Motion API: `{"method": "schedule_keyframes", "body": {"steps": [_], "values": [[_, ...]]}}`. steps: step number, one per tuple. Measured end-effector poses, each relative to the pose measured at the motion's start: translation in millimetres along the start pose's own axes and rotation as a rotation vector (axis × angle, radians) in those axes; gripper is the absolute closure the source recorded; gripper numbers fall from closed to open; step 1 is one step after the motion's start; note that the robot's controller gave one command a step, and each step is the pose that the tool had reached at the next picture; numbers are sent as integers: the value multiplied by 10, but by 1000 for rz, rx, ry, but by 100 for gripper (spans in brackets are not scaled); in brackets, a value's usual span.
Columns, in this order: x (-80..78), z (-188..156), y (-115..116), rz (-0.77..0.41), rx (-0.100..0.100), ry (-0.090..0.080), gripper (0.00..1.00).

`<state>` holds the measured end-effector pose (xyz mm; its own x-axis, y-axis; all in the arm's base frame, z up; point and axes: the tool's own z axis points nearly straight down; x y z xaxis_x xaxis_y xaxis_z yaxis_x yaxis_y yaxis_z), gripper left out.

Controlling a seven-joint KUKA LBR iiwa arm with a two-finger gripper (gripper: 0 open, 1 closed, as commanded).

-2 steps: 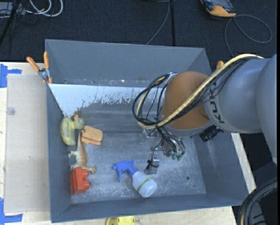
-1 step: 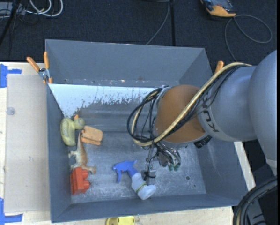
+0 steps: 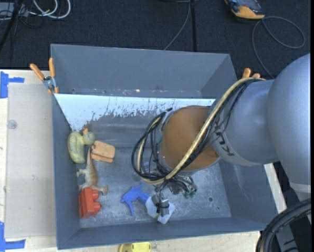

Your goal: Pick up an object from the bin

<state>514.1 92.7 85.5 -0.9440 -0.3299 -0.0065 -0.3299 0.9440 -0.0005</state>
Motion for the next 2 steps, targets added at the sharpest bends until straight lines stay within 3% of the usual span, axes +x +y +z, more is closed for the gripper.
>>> {"method": "schedule_keyframes", "body": {"steps": [1,2], "values": [[-58,72,133,-4,-1,14,0],[-92,158,371,179,-1,2,100]]}}
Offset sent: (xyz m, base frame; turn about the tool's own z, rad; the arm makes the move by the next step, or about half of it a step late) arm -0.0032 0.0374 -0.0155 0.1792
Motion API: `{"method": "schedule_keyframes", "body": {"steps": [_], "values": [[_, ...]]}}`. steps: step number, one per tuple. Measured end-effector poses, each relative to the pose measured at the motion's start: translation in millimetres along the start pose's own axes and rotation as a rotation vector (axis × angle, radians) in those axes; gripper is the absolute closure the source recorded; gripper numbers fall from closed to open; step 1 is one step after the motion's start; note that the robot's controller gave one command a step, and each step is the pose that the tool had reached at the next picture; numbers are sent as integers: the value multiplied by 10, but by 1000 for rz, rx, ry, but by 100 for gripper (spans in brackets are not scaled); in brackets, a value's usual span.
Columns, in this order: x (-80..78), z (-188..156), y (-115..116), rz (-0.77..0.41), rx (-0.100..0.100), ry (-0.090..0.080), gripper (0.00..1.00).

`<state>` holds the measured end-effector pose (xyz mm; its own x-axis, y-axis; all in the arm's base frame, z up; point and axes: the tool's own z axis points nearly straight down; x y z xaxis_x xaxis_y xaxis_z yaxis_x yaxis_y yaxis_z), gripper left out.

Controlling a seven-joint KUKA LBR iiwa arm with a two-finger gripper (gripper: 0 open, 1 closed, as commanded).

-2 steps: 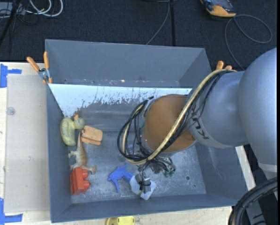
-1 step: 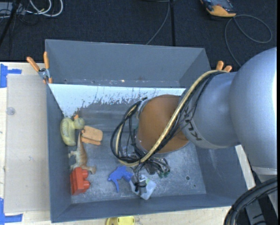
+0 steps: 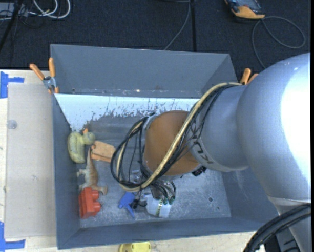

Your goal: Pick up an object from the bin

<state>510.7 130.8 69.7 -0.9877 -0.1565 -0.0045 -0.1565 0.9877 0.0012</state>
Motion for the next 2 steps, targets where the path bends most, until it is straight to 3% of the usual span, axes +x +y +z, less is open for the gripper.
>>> {"method": "schedule_keyframes", "body": {"steps": [1,2], "values": [[0,0,0,0,0,0,100],[-40,-387,-28,-36,0,6,100]]}}
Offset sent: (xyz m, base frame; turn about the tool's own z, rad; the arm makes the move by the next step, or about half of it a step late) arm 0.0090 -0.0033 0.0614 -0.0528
